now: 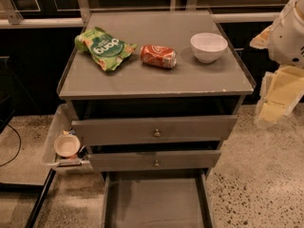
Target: Place coke can into bottom drawer
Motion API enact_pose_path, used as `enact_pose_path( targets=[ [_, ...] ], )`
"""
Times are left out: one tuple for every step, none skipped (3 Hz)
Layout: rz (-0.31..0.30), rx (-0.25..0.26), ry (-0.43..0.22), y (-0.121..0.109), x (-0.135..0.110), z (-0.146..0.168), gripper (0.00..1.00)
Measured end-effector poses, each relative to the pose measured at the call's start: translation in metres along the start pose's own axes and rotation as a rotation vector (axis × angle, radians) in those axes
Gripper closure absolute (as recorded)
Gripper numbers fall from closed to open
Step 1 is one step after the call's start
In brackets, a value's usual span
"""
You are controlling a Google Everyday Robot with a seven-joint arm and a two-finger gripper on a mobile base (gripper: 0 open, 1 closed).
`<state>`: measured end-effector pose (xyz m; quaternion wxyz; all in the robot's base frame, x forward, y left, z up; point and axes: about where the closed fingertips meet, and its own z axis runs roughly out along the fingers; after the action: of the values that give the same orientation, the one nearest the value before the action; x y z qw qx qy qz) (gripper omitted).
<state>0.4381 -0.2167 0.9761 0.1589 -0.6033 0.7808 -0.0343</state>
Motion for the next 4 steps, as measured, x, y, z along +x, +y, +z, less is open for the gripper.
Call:
enact_pose_path(
  targets=[
    [-0.005,0.006,-0.004,-0.002,-0.003,0.002,0.0],
    [-0.022,0.007,-0.034,-0.017,-0.014,0.026,0.0],
    [-0.058,-0.013,-0.118,-0.041,-0.035,0.059,0.0],
    [-0.11,-0.031,-0.22,-0.063,-0.065,0.087,0.0]
  ],
)
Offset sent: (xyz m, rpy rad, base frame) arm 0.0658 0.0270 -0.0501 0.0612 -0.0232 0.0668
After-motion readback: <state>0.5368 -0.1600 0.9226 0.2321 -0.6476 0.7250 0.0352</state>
